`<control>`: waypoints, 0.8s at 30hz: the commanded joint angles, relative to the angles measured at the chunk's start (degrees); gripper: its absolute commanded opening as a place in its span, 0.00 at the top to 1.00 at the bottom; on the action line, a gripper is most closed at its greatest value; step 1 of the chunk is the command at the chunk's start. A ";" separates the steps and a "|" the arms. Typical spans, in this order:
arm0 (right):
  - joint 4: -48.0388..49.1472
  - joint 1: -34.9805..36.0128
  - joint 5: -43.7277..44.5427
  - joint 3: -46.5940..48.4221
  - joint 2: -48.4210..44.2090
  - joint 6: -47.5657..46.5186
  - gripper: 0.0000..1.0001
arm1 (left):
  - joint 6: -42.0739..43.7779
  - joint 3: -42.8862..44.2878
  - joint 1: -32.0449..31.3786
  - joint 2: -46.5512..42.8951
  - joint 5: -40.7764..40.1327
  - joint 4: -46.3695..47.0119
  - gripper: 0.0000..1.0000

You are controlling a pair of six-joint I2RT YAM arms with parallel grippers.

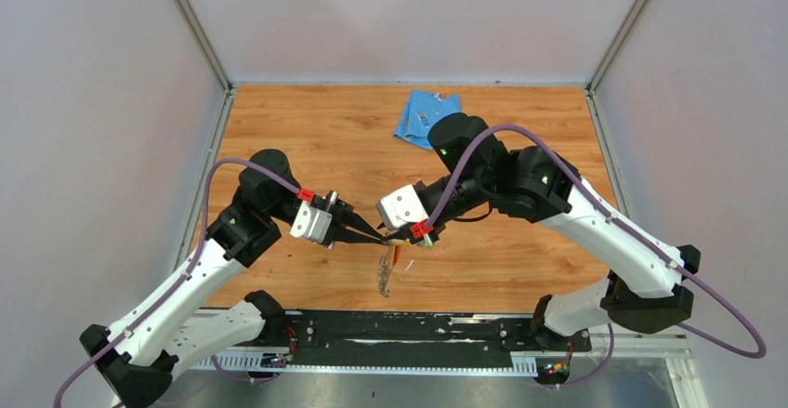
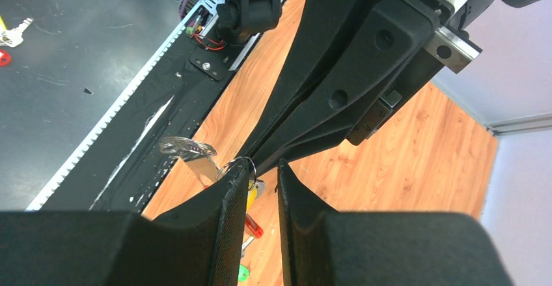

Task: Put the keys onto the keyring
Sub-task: Insert the key onto the keyring.

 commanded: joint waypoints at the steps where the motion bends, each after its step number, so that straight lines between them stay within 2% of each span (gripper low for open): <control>1: -7.23 -1.78 -6.03 2.59 2.71 -0.18 0.74 | 1.69 0.61 -0.73 -0.83 -3.98 5.19 1.00; 10: -7.17 -5.26 -9.60 4.47 5.40 -1.46 0.74 | -4.94 3.10 -1.27 0.61 -10.59 5.97 1.00; 16: -2.65 -6.85 -10.49 1.57 3.81 0.30 0.74 | -8.79 2.94 -1.36 0.56 -13.79 6.76 1.00; 20: -1.57 -7.67 -10.48 0.64 3.46 1.32 0.74 | -15.46 1.08 -1.36 0.19 -16.38 15.67 1.00; 24: -1.05 -8.25 -9.98 -0.04 2.81 1.81 0.74 | -16.49 0.86 -1.36 0.32 -16.19 16.75 1.00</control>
